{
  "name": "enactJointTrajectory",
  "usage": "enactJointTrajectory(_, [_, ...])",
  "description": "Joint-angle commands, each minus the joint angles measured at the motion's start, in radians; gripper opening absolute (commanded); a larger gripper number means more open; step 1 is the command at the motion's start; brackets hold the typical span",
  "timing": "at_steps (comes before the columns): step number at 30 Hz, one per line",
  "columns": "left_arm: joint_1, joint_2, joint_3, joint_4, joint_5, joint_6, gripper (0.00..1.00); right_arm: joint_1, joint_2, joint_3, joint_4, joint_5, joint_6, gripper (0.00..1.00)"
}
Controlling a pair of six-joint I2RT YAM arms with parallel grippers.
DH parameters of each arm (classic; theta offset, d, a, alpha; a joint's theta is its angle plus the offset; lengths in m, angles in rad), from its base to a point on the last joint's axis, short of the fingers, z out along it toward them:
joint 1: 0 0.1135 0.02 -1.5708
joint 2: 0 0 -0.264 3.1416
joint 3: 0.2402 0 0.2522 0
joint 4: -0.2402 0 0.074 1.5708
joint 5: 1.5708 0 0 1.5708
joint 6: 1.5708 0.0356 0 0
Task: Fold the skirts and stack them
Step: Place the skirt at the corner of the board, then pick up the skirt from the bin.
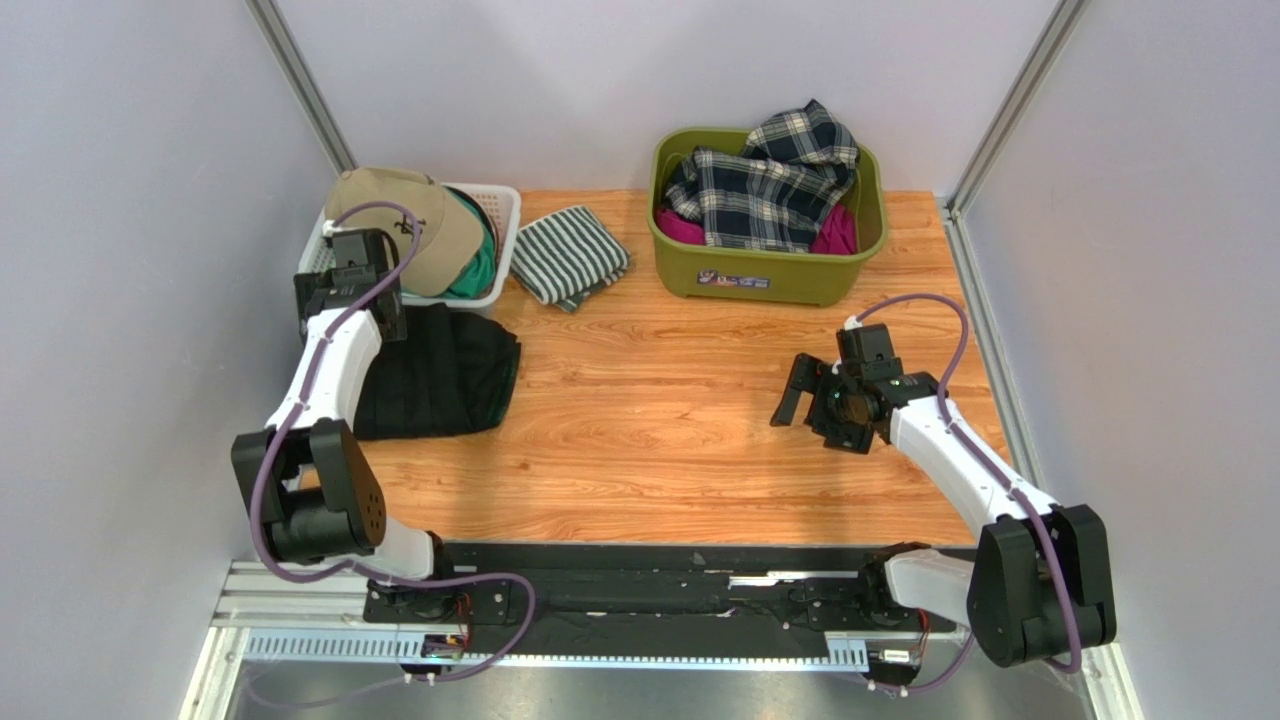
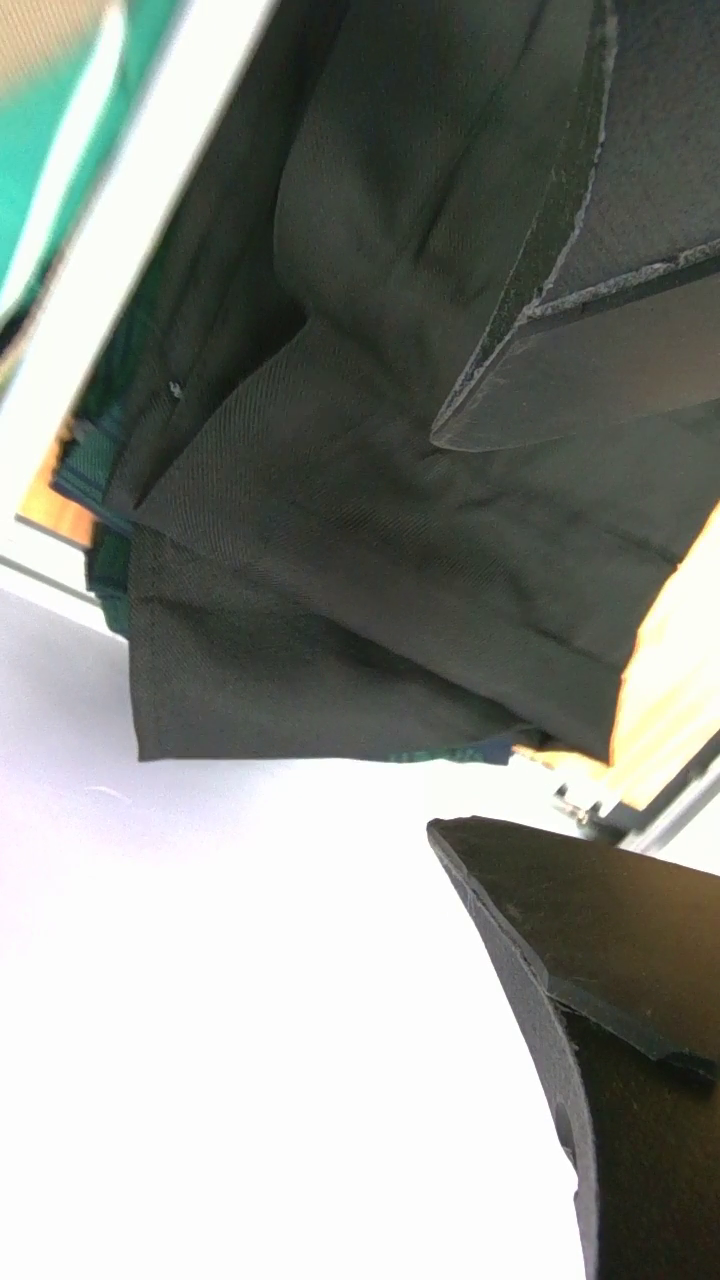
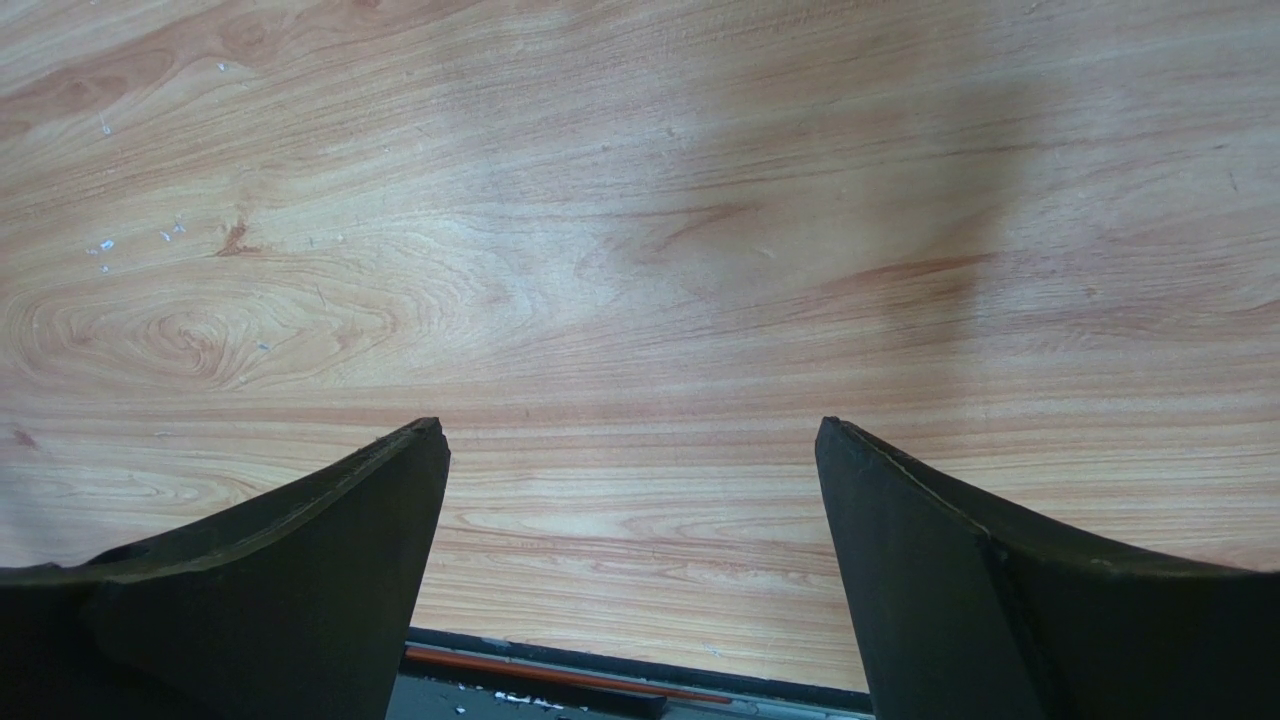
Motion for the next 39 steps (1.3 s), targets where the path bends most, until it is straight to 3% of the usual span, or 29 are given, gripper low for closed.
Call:
enactJointTrajectory(1, [0.007, -0.126, 0.120, -0.121, 0.094, -0.146, 0.99, -0.006, -0.030, -0.009, 0.039, -0.017, -0.011, 0.97])
enactJointTrajectory(5, [0.007, -0.207, 0.126, -0.157, 0.315, -0.297, 0.99, -0.006, -0.033, -0.021, 0.061, -0.046, -0.008, 0.98])
enactJointTrajectory(11, [-0.011, -0.361, -0.079, -0.005, 0.668, -0.478, 0.99, -0.006, -0.086, -0.012, 0.059, -0.031, -0.014, 0.99])
enactJointTrajectory(18, [-0.300, -0.485, -0.294, 0.206, 0.658, -0.521, 0.99, -0.006, -0.172, 0.028, 0.059, 0.038, -0.036, 0.99])
enactJointTrajectory(21, [-0.343, -0.484, -0.343, 0.254, 0.673, -0.547, 0.99, -0.006, -0.198, 0.046, 0.061, 0.058, -0.045, 0.99])
enactJointTrajectory(25, [-0.347, -0.445, -0.375, 0.290, 0.722, -0.544, 0.99, -0.006, -0.195, 0.129, 0.053, 0.062, -0.054, 0.99])
enactJointTrajectory(30, [-0.347, -0.448, -0.360, 0.254, 0.691, -0.541, 0.99, -0.006, -0.129, 0.350, 0.018, 0.118, -0.043, 0.99])
enactJointTrajectory(39, [-0.347, -0.562, -0.381, 0.207, 0.644, -0.513, 0.99, 0.025, 0.148, 0.675, 0.133, 0.142, -0.062, 0.99])
